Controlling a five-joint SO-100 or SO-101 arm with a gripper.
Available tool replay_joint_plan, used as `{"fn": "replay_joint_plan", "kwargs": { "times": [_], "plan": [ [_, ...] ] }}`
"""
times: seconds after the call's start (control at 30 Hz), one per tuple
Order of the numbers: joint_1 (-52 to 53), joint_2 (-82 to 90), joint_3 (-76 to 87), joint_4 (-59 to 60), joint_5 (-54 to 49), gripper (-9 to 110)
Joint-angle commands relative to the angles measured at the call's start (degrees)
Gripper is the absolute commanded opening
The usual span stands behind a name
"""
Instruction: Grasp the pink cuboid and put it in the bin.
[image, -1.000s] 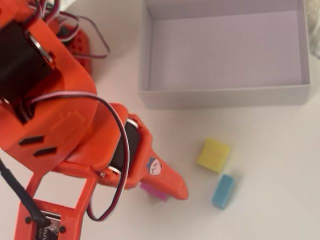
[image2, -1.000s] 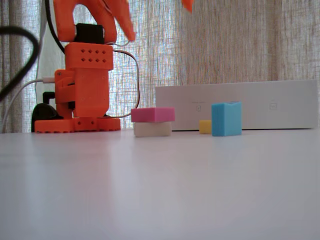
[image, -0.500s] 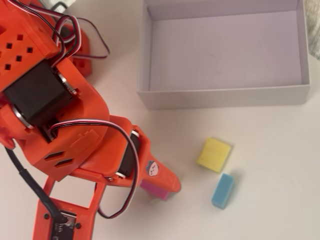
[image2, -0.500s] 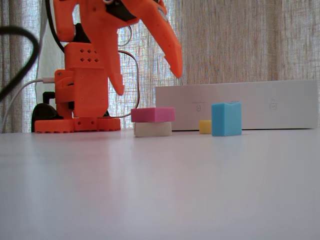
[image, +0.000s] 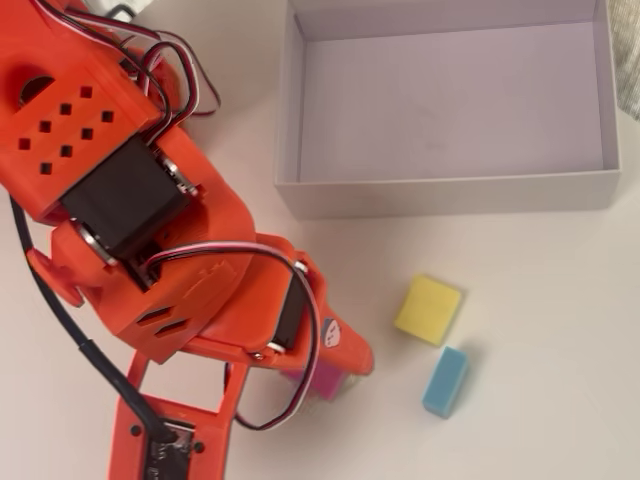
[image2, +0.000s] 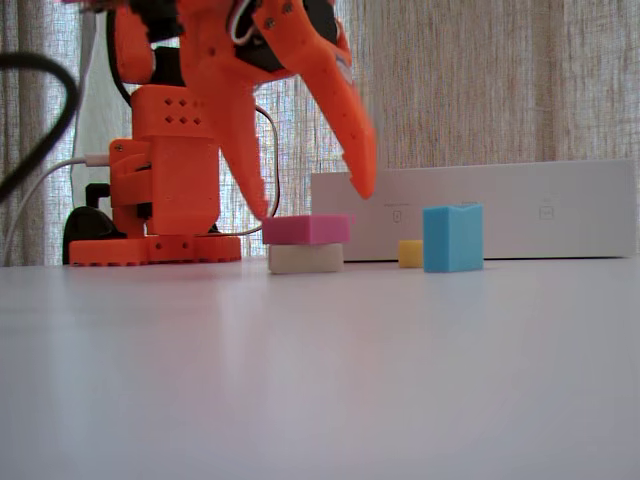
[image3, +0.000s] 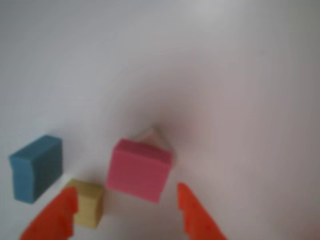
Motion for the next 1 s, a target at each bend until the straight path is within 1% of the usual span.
{"fn": "replay_joint_plan", "kwargs": {
  "times": [0.0,0.97],
  "plan": [
    [-0.79,-0.44,-0.18,-0.62,1.05,24],
    [-1.76,-2.99,-0.44,-3.43,2.37,14]
  ]
}}
